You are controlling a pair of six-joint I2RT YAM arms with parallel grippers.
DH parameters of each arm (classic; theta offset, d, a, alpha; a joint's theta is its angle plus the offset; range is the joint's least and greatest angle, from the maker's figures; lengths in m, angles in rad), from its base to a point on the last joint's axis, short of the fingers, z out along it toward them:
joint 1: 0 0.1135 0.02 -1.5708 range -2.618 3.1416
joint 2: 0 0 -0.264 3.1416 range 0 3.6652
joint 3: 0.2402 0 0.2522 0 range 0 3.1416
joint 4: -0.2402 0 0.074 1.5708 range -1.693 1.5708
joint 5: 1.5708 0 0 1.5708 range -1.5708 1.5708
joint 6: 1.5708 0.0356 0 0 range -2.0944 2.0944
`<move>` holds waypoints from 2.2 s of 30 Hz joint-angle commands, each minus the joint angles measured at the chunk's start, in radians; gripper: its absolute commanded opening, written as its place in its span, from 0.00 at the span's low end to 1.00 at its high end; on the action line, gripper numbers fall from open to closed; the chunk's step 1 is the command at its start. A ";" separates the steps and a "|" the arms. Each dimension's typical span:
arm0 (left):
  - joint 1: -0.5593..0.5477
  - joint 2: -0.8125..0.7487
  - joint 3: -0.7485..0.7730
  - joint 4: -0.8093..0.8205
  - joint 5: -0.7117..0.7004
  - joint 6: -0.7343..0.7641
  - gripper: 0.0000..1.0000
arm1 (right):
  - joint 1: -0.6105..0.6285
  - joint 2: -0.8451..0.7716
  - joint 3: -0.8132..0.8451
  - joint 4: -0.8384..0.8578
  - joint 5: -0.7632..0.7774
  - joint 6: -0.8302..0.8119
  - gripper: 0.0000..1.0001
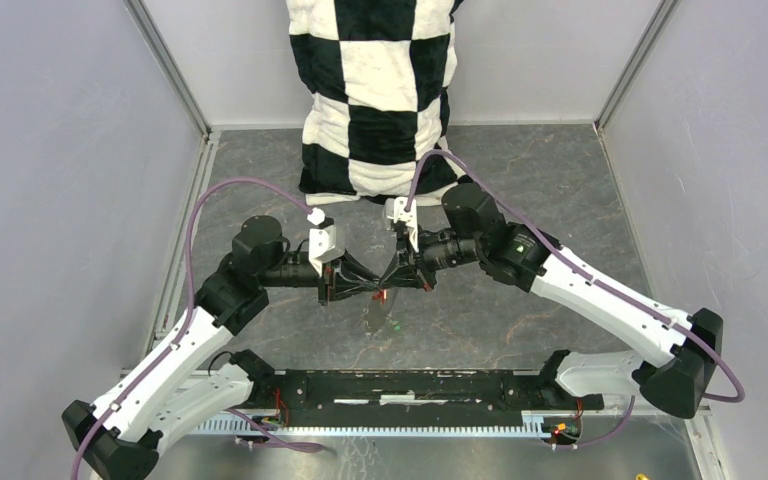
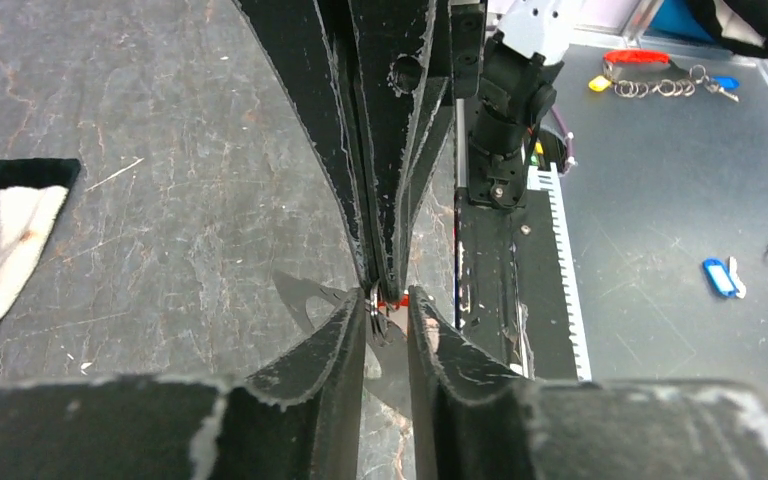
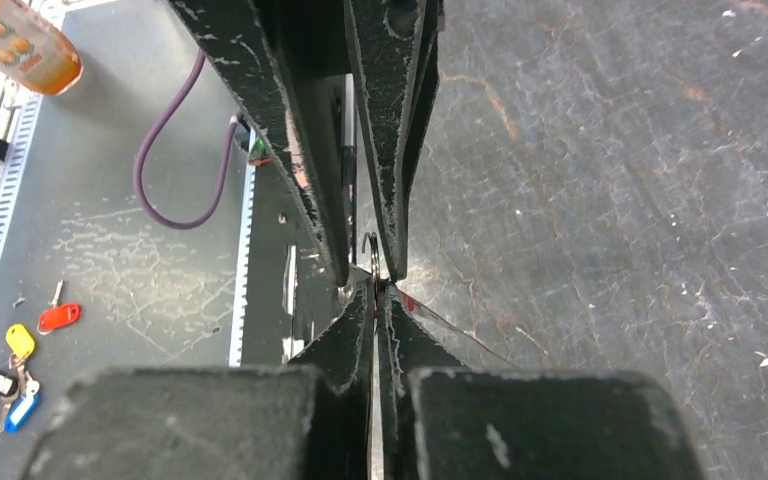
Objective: Put the keys on the keyring
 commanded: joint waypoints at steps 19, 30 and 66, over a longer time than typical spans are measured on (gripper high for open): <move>0.000 -0.019 0.057 -0.008 0.029 0.051 0.02 | 0.023 -0.042 0.052 0.029 0.062 0.024 0.30; 0.000 -0.091 -0.030 0.401 -0.150 -0.307 0.02 | -0.039 -0.284 -0.242 0.367 0.185 0.239 0.56; 0.000 -0.079 -0.032 0.477 -0.205 -0.353 0.02 | -0.020 -0.194 -0.274 0.654 0.256 0.271 0.64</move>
